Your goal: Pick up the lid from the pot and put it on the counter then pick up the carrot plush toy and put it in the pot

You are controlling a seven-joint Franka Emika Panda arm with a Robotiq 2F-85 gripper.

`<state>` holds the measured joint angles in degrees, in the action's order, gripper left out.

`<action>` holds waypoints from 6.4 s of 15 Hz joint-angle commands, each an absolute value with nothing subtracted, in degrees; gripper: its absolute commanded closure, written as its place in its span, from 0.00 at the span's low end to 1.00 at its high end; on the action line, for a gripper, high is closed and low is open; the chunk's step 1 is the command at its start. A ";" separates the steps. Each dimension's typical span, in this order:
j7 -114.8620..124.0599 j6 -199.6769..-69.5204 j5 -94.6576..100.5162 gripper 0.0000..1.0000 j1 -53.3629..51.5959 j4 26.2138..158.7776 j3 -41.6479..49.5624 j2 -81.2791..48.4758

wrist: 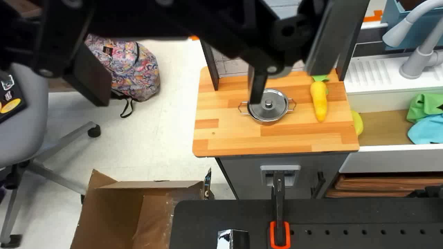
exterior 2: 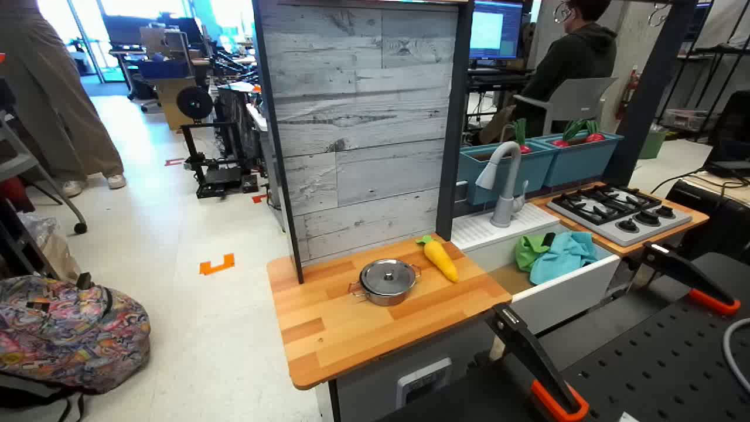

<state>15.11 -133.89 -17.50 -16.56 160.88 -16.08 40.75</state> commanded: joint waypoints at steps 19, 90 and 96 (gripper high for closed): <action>15.73 -134.61 -15.60 0.00 -15.58 161.16 -16.26 39.81; 29.12 -168.66 -3.90 0.00 -22.38 118.81 7.88 -45.47; 27.56 -170.94 -5.33 0.00 -21.70 112.48 6.69 -50.05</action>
<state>28.61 -169.72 -3.78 -21.59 116.10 6.53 -47.23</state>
